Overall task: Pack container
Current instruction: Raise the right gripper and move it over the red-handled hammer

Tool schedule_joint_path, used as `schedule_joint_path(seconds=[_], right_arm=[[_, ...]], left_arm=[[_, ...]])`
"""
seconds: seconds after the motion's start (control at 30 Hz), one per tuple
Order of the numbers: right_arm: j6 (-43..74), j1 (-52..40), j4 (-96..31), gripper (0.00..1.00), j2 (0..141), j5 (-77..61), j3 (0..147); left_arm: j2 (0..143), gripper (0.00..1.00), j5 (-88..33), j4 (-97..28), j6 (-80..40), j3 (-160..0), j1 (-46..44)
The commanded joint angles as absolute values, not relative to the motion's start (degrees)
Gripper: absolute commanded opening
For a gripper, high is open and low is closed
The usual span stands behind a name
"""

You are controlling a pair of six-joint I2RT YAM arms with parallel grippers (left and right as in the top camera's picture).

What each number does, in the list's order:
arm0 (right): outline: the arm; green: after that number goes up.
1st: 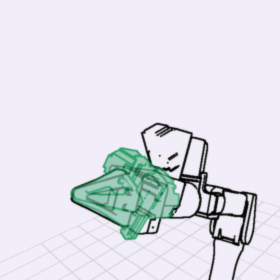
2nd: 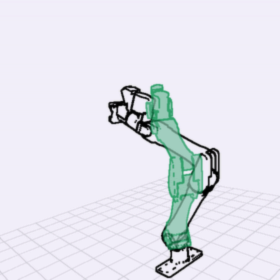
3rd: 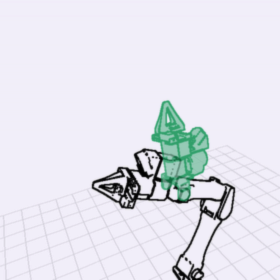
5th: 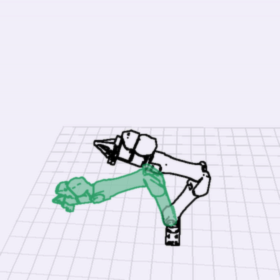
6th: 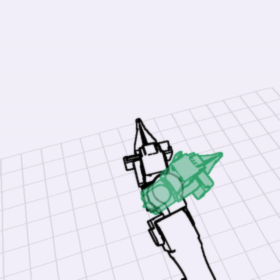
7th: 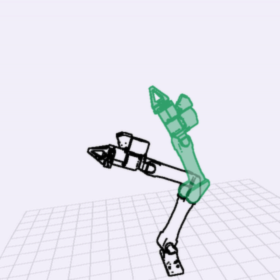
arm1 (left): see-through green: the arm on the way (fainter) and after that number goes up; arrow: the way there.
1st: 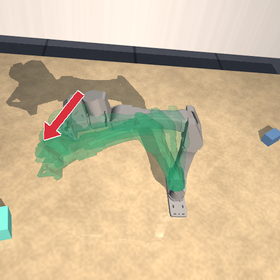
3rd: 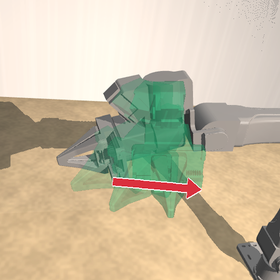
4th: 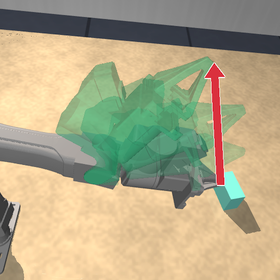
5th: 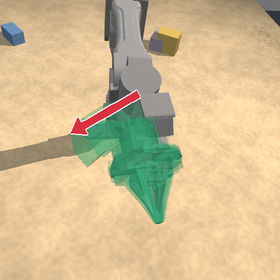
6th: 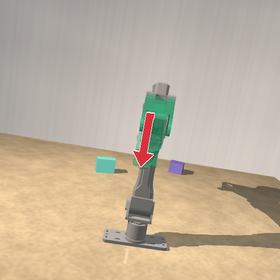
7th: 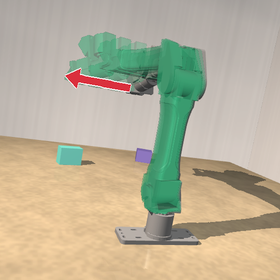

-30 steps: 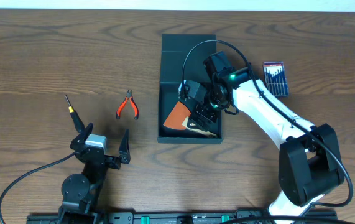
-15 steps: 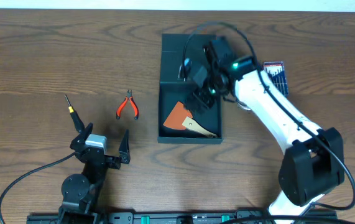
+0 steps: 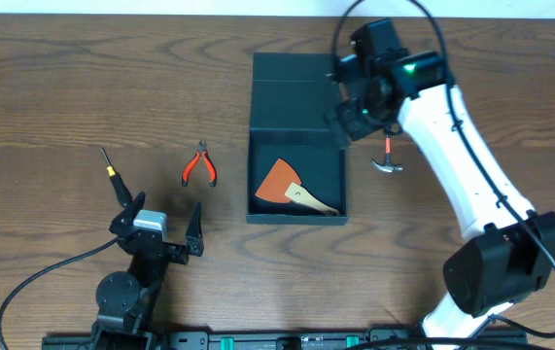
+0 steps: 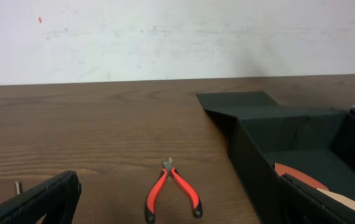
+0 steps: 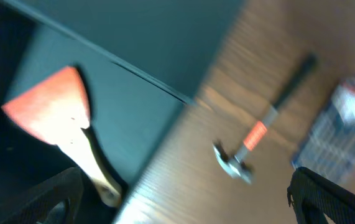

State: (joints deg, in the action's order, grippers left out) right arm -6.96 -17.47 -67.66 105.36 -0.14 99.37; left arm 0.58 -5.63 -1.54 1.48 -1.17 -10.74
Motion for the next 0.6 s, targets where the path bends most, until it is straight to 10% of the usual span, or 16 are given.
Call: schedule_joint_path(seconds=[0.0, 0.57], right_arm=[[-2.3, -14.0, -68.7, 0.98, 105.3, 1.7, 100.4], [7.3, -4.7, -72.5, 0.96, 105.3, 1.7, 99.4]], left_arm=[[0.2, 0.99, -6.9, -3.6, 1.2, -0.3, -11.1], [0.2, 0.99, -6.9, -3.6, 1.2, -0.3, -11.1]])
